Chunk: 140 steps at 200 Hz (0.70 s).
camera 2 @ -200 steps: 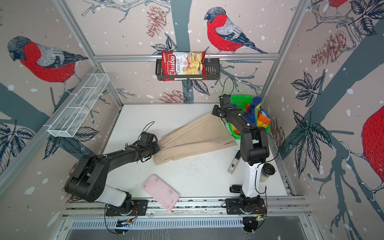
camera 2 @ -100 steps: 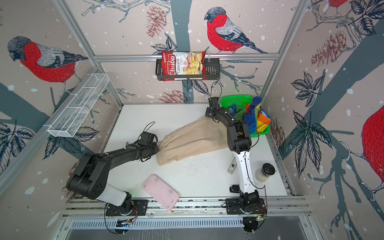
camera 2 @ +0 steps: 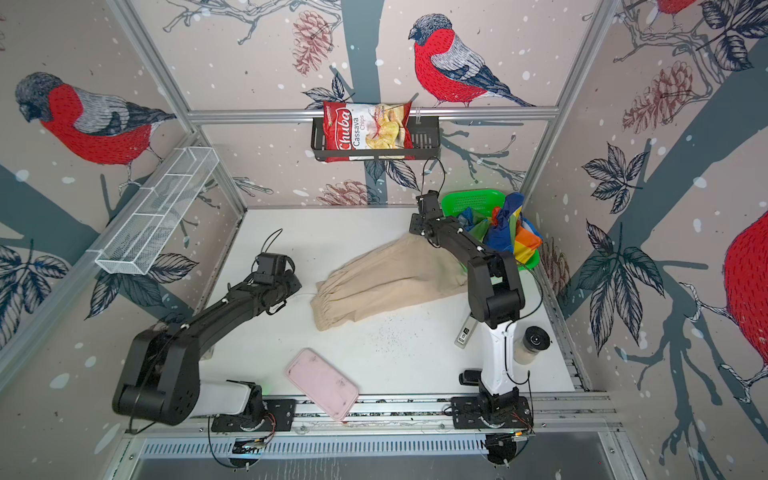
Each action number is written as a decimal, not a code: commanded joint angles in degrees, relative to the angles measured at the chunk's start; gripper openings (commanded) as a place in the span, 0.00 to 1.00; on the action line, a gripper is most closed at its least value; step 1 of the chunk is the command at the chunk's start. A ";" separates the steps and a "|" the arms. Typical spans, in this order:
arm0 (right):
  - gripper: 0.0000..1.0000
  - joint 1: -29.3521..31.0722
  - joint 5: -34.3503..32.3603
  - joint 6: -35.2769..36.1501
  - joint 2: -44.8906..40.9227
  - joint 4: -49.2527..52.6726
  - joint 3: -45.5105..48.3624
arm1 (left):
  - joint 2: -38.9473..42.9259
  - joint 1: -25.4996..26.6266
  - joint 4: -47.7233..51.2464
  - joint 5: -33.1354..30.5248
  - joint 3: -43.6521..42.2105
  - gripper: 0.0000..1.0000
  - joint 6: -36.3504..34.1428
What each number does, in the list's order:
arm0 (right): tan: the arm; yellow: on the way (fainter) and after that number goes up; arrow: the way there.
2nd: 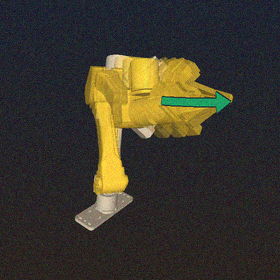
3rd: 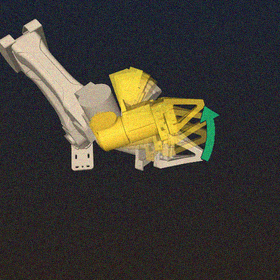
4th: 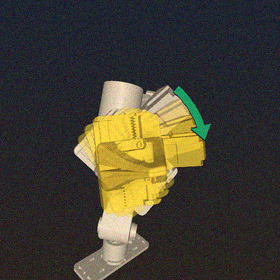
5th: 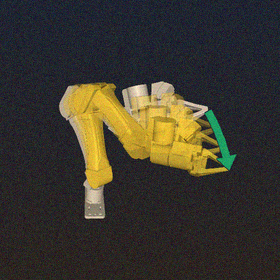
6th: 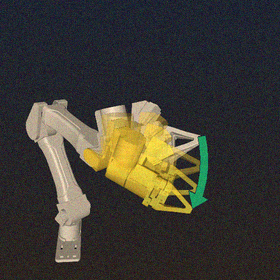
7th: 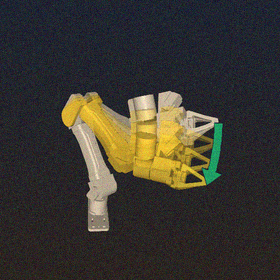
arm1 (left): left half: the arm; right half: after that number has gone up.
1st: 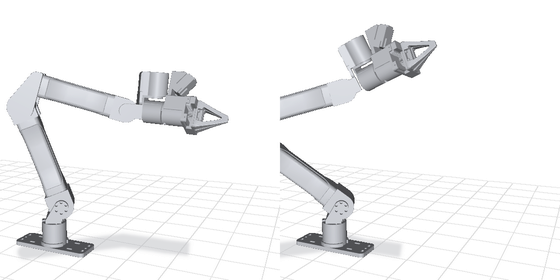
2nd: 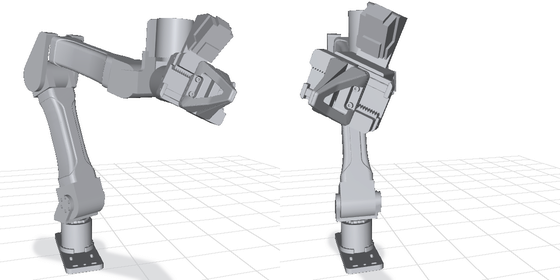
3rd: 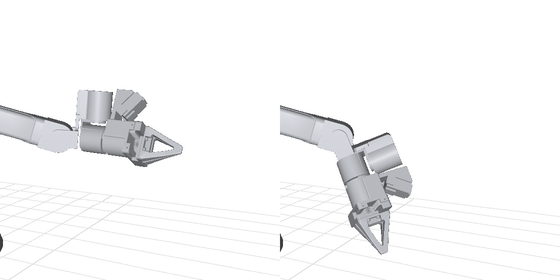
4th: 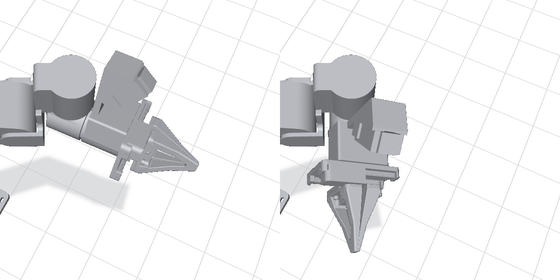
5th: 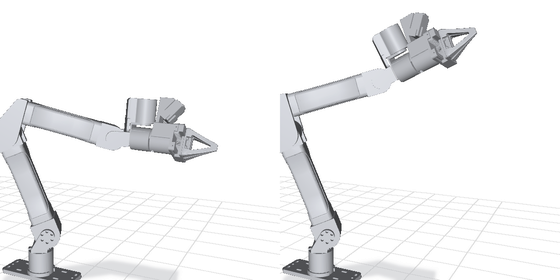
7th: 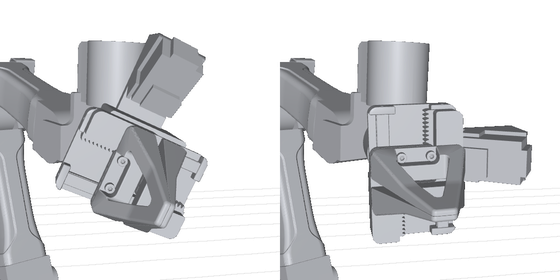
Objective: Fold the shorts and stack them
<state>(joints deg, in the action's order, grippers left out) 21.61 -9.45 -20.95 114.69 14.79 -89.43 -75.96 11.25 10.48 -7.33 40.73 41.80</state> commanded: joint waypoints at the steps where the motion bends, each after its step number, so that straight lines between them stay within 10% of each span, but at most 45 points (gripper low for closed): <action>1: 0.69 0.72 -2.65 -1.24 -5.72 -0.86 9.60 | 3.93 2.88 0.74 4.85 -2.36 0.40 -0.03; 87: 0.74 2.44 -1.01 -8.12 -15.24 -2.44 31.11 | -0.44 12.79 -8.73 11.45 -9.88 0.53 0.88; 140: 0.71 9.90 0.58 -10.82 -8.98 -5.63 30.65 | -7.87 9.21 -3.72 1.41 -1.38 0.12 1.59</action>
<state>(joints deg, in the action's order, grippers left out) 28.53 -11.20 -28.93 103.63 11.81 -57.71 -81.56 23.16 4.14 1.63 34.81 43.29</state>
